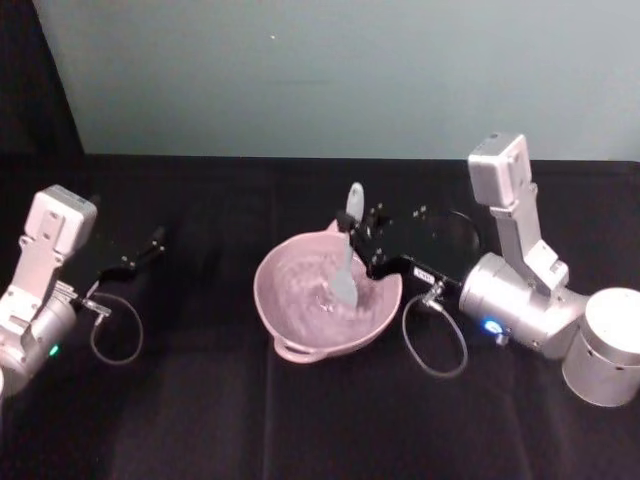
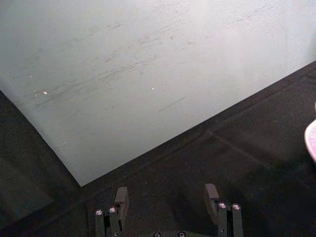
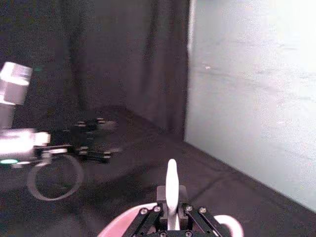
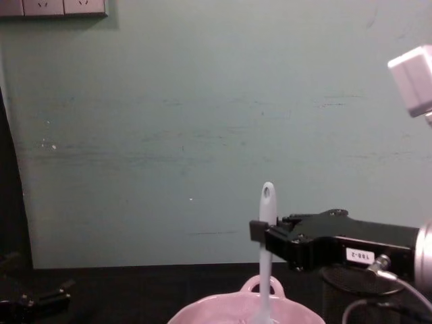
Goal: Use the one hand to pick up the spoon and stir the clear water in the bowl.
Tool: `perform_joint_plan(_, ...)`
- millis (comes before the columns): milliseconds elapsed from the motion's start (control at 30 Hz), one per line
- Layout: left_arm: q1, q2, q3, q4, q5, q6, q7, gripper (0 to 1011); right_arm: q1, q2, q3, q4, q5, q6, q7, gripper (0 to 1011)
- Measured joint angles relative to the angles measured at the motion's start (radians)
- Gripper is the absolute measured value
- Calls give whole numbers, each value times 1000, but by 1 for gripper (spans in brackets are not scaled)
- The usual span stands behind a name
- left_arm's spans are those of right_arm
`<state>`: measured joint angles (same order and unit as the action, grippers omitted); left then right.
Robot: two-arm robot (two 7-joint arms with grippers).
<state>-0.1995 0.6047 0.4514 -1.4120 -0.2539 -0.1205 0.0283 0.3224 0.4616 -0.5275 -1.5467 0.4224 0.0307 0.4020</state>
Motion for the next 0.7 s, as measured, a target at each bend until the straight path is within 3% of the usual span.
perform_joint_plan(133, 0, 0, 0, 0, 0, 0, 0, 1011, -30, 6, 4, -48, 28, 36, 31, 112)
perform_joint_plan(267, 0, 0, 0, 0, 0, 0, 0, 1011, -34, -18, -1, -53, 44, 58, 50, 112)
perform_joint_plan(433, 0, 0, 0, 0, 0, 0, 0, 1011, 4, -84, -10, 17, 36, 48, 49, 112)
perform_joint_plan(567, 0, 0, 0, 0, 0, 0, 0, 1011, 51, -141, 7, 111, 20, 15, 22, 112)
perform_joint_plan(700, 0, 0, 0, 0, 0, 0, 0, 1011, 78, -166, 22, 168, -1, -5, -2, 112)
